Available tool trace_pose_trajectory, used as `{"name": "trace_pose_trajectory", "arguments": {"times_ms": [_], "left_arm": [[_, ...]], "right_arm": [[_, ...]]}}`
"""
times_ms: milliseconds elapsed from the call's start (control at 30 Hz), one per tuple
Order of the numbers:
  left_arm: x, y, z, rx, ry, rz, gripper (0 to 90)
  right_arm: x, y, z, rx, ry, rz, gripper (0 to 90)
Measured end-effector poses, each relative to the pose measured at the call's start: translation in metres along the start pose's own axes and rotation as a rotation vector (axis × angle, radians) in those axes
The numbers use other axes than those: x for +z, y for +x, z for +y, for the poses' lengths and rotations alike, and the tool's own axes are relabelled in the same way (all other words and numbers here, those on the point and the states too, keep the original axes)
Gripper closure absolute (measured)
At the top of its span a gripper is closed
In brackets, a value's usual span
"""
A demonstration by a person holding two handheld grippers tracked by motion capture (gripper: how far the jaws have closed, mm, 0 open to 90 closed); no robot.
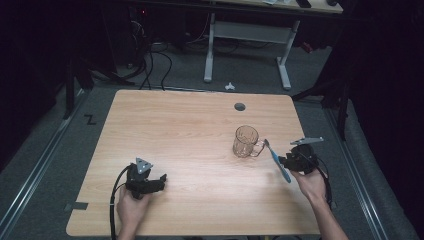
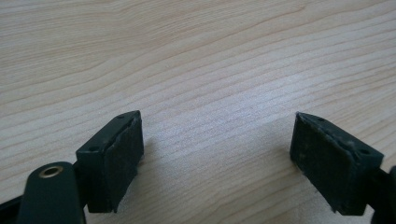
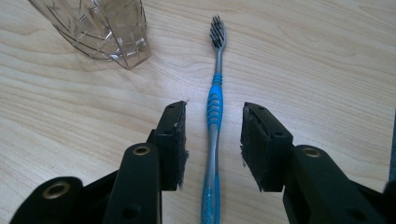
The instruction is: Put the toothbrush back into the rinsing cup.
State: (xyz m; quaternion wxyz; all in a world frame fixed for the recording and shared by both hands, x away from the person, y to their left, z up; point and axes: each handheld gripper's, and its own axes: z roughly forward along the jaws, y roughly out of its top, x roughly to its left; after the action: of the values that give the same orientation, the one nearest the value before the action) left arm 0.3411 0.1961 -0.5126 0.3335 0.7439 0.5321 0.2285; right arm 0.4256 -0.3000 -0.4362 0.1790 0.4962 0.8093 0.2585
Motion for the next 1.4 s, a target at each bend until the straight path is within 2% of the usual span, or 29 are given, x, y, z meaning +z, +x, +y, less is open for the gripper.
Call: {"name": "trace_pose_trajectory", "arguments": {"times_ms": [100,367,433,667,700,867,1000,1400], "left_arm": [[0.0,0.0,0.0,0.0,0.0,0.0,18.0],[0.0,0.0,0.0,0.0,0.0,0.0,18.0],[0.0,0.0,0.0,0.0,0.0,0.0,18.0],[0.0,0.0,0.0,0.001,0.0,0.0,18.0],[0.0,0.0,0.0,0.001,0.0,0.0,18.0],[0.0,0.0,0.0,0.001,0.0,0.0,18.1],[0.0,0.0,0.0,0.002,0.0,0.0,18.0],[0.0,0.0,0.0,0.003,0.0,0.0,18.0]], "right_arm": [[0.001,-0.001,0.003,-0.001,0.0,0.0,60.5],[0.007,-0.001,0.018,-0.017,0.051,0.012,63.3],[0.012,-0.001,0.023,-0.028,0.087,0.012,63.4],[0.021,-0.002,0.032,-0.028,0.11,0.009,65.1],[0.024,-0.002,0.035,-0.03,0.133,0.008,65.2],[0.03,-0.004,0.041,-0.024,0.171,0.01,68.1],[0.041,-0.004,0.047,-0.037,0.232,0.003,69.3],[0.059,-0.004,0.052,-0.04,0.299,-0.009,71.3]]}}
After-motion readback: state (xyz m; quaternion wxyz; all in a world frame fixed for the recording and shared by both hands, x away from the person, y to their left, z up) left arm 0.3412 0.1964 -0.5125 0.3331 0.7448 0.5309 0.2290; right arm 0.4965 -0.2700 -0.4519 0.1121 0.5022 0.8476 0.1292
